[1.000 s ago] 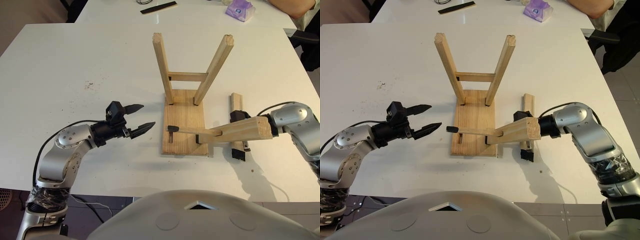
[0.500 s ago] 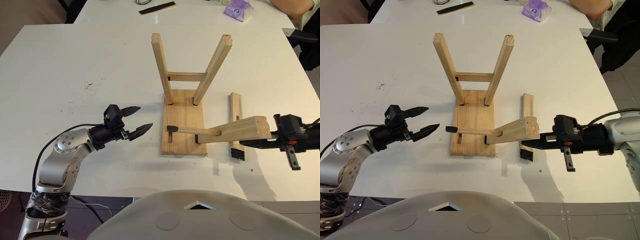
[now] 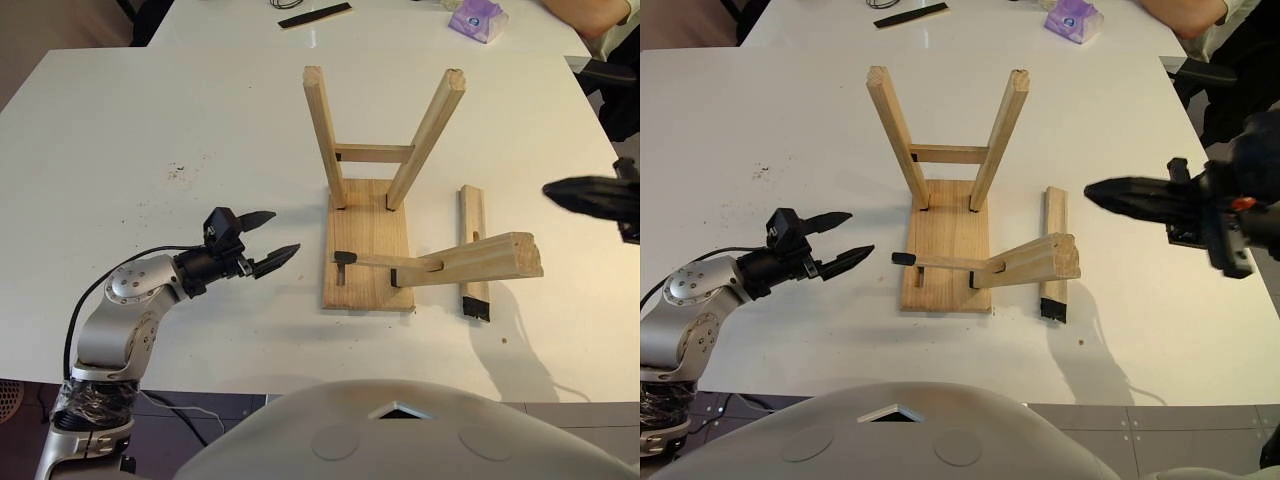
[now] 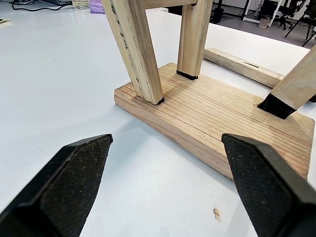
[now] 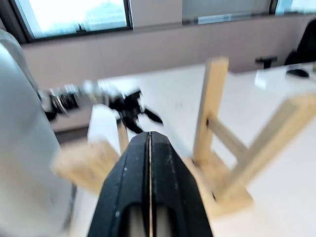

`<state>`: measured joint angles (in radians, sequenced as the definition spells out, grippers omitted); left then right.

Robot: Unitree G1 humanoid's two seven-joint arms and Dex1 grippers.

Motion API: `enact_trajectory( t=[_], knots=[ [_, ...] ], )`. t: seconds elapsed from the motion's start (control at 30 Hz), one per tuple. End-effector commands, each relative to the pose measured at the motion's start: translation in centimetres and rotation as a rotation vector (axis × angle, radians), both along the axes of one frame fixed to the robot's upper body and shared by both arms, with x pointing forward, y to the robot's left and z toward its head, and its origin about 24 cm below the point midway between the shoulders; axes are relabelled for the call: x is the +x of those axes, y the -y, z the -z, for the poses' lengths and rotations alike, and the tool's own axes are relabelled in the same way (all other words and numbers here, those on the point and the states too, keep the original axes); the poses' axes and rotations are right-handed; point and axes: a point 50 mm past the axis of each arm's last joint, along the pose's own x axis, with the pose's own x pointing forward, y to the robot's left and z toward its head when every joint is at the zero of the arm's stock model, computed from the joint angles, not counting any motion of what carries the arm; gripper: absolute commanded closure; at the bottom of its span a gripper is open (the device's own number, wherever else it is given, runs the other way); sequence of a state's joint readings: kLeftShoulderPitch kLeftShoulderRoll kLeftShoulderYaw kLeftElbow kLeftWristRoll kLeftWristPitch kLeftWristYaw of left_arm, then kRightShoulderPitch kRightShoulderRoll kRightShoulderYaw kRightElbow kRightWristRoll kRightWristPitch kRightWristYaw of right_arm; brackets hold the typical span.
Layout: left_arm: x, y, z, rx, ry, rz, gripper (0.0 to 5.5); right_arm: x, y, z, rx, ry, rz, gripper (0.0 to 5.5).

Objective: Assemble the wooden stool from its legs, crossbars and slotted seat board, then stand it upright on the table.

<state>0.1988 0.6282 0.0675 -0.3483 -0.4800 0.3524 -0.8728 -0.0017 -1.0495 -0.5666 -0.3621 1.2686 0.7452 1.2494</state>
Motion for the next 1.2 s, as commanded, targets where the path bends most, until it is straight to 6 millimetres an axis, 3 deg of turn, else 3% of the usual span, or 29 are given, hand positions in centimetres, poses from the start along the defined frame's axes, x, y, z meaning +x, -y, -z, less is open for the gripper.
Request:
enact_trajectory(
  t=[0.03, 0.2, 0.27, 0.4, 0.53, 0.83, 1.2],
  knots=[
    [0.4, -0.3, -0.2, 0.029, 0.005, 0.026, 1.39, -1.1, -1.6, -3.1, 0.173, 0.064, -0.073, 5.45],
    [0.7, -0.3, -0.3, 0.033, 0.005, 0.045, 1.39, -1.4, -2.9, -3.4, 0.216, 0.053, -0.092, 5.45],
    [0.9, -0.3, -0.3, 0.034, 0.005, 0.053, 1.39, -1.2, -3.6, -1.1, 0.125, -0.007, -0.085, 5.45],
    [1.1, -0.1, -0.3, 0.036, 0.002, 0.075, 1.39, -1.1, -4.4, 5.7, -0.076, -0.178, -0.11, 5.45],
    [1.5, 0.3, -0.4, 0.038, -0.002, 0.112, 1.39, -0.3, -4.8, 8.6, -0.13, -0.187, -0.109, 5.45],
    [1.5, 1.3, 0.1, 0.033, -0.013, 0.165, 1.39, 4.7, -6.5, 6.3, 0.006, -0.049, 0.004, 5.45],
    [0.9, 4.1, 2.4, 0.038, -0.072, 0.291, 1.39, 5.4, -8.7, 8.6, -0.124, -0.009, -0.005, 5.45]
  ],
)
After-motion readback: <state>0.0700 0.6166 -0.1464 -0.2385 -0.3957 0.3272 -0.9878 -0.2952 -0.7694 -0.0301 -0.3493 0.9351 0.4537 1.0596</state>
